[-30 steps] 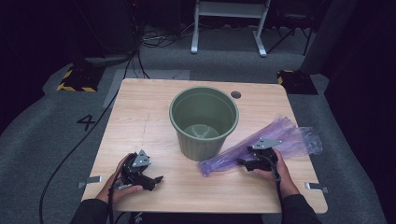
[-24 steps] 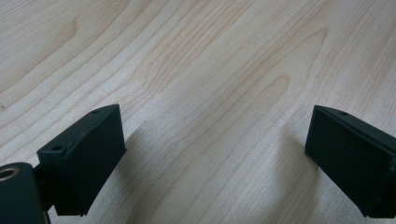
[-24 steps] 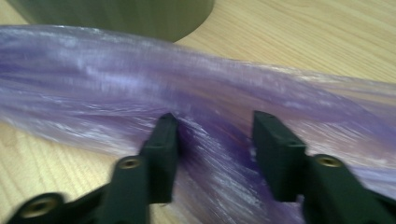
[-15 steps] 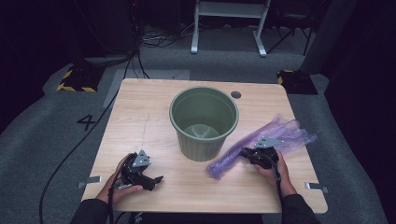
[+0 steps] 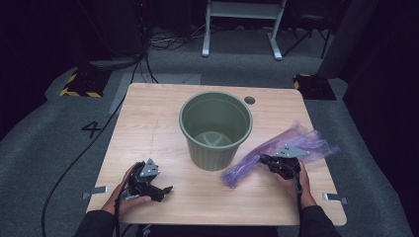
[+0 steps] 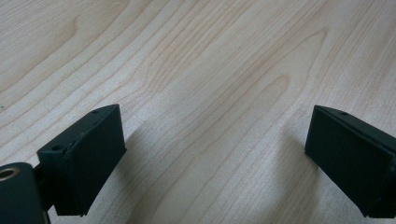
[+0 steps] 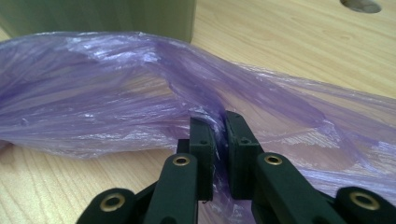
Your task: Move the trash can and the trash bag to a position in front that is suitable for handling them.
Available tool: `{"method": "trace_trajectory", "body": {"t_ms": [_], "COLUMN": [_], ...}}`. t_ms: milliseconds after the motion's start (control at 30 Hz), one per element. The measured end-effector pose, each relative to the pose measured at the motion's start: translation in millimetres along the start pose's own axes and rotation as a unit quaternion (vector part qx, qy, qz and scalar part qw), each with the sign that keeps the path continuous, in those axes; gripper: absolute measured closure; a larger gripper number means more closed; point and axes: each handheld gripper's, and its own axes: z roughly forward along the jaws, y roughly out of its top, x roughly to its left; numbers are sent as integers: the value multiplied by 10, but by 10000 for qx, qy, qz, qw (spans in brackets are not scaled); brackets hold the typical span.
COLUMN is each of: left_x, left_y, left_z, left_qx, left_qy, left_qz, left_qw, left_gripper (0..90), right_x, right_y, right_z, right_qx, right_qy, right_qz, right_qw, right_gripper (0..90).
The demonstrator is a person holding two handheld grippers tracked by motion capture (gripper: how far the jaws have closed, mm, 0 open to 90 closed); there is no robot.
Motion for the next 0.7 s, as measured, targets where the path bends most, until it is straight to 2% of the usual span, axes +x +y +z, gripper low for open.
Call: {"method": "trace_trajectory", "body": {"t_ms": [433, 700], "left_x": [4, 3], "left_y": [2, 3], "left_z": [0, 1], "left_qx": [2, -1], "left_qy": [-2, 14], "left_qz": [16, 10], "left_qw": [10000, 10000], "left_gripper": [45, 45], "right_x": [-117, -96], "right_y": [15, 33], "right_z": [-161, -236], "right_qx": [-414, -569], "right_qy": [-98, -149], "right_qz": [133, 90], "right_qw": [9990, 9982], "right_gripper": [850, 850]}}
